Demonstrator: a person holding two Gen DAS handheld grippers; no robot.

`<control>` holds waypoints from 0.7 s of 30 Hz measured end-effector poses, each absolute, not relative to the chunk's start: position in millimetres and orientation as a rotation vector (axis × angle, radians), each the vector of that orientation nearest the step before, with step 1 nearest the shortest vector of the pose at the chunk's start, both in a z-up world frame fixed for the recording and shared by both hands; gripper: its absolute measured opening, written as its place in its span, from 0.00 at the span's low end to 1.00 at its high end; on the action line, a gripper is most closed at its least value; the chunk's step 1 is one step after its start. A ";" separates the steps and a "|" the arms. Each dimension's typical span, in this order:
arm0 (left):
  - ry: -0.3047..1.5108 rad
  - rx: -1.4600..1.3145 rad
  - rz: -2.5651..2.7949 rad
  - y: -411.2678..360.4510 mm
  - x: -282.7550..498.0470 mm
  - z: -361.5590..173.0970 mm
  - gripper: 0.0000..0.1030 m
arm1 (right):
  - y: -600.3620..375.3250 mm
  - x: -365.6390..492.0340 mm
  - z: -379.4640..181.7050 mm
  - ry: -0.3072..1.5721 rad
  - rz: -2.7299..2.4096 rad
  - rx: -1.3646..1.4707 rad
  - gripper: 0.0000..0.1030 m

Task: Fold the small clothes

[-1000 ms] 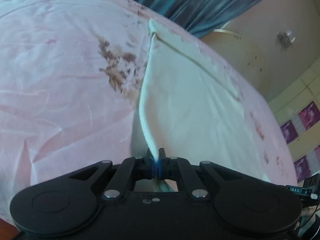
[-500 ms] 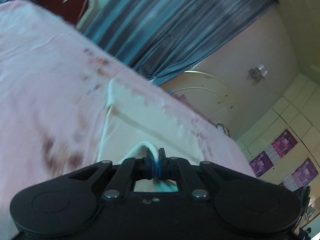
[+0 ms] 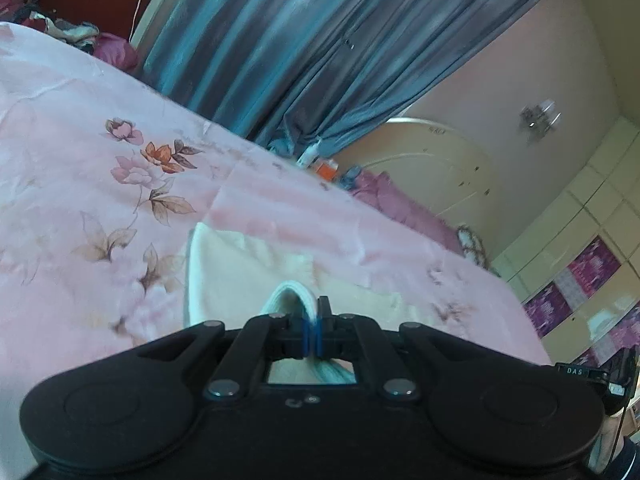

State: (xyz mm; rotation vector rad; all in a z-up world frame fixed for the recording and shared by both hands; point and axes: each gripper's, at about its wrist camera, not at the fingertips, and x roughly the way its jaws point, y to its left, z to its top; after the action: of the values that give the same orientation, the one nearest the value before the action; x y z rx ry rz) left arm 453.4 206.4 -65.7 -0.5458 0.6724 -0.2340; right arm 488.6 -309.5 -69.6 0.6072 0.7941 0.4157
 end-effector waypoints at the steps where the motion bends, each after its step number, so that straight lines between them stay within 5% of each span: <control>1: 0.687 -0.542 -0.231 209.2 460.4 -69.6 0.03 | -307.4 499.3 -76.3 0.813 0.407 0.610 0.02; 9: 0.770 -0.548 -0.239 214.4 508.3 -101.0 0.06 | -311.8 543.5 -120.4 0.900 0.343 0.717 0.02; 12: 0.720 -0.599 -0.238 219.6 515.1 -104.8 0.28 | -317.4 552.2 -126.0 0.860 0.314 0.782 0.04; 13: 0.704 -0.616 -0.240 221.5 517.4 -104.9 0.31 | -318.8 554.7 -125.6 0.845 0.297 0.795 0.08; 15: 0.671 -0.641 -0.236 224.2 520.3 -102.4 0.45 | -323.1 555.1 -121.1 0.779 0.259 0.806 0.62; 17: 0.628 -0.640 -0.227 227.5 519.1 -95.5 0.57 | -327.7 556.0 -114.4 0.731 0.263 0.806 0.64; 21: 0.656 -0.529 -0.226 224.5 523.6 -86.9 0.54 | -319.3 561.4 -101.7 0.740 0.309 0.670 0.64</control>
State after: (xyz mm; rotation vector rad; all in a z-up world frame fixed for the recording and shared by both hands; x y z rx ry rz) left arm 523.6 224.5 -86.9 -0.5287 0.6559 -0.2262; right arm 561.4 -319.3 -101.7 0.6695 0.7402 0.3088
